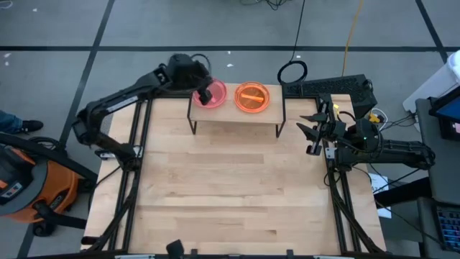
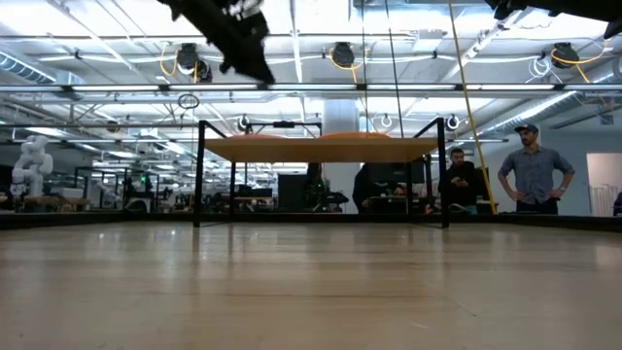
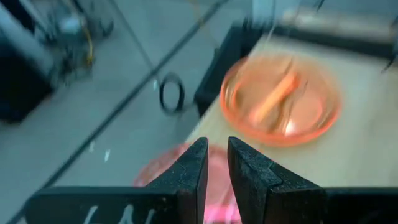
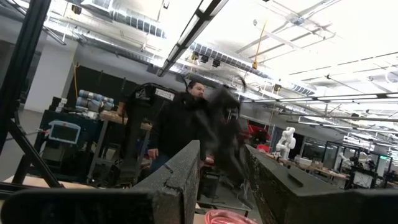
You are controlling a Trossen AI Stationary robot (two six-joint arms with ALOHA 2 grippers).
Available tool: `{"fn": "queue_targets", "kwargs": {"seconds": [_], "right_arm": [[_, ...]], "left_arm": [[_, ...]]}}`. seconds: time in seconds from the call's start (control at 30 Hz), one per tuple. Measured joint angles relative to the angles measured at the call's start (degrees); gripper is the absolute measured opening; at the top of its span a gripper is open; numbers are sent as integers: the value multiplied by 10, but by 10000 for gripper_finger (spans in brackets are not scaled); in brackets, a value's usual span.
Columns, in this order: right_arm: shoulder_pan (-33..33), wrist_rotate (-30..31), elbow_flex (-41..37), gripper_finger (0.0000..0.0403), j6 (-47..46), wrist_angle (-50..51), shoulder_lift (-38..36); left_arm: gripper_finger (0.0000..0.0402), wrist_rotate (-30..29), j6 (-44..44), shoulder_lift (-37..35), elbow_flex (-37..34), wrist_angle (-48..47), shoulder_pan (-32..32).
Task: Place and stack plates onto a shelf
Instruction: Return to Home Position
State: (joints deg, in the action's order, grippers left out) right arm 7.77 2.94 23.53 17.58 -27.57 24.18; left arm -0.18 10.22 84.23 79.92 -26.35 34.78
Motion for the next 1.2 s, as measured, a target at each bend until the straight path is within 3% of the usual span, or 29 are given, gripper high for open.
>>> {"fn": "queue_targets", "kwargs": {"seconds": [0.3,0.67,0.9,1.2], "right_arm": [[0,0,0,112,-8,-8,0],[0,0,0,112,0,-8,0],[0,0,1,112,-48,-73,-1],[0,0,1,112,-90,-39,-18]], "left_arm": [[69,78,-2,-91,1,44,-21],[69,127,0,-116,0,57,-50],[69,141,-5,-129,0,50,-49],[69,138,7,-213,0,-2,-46]]}}
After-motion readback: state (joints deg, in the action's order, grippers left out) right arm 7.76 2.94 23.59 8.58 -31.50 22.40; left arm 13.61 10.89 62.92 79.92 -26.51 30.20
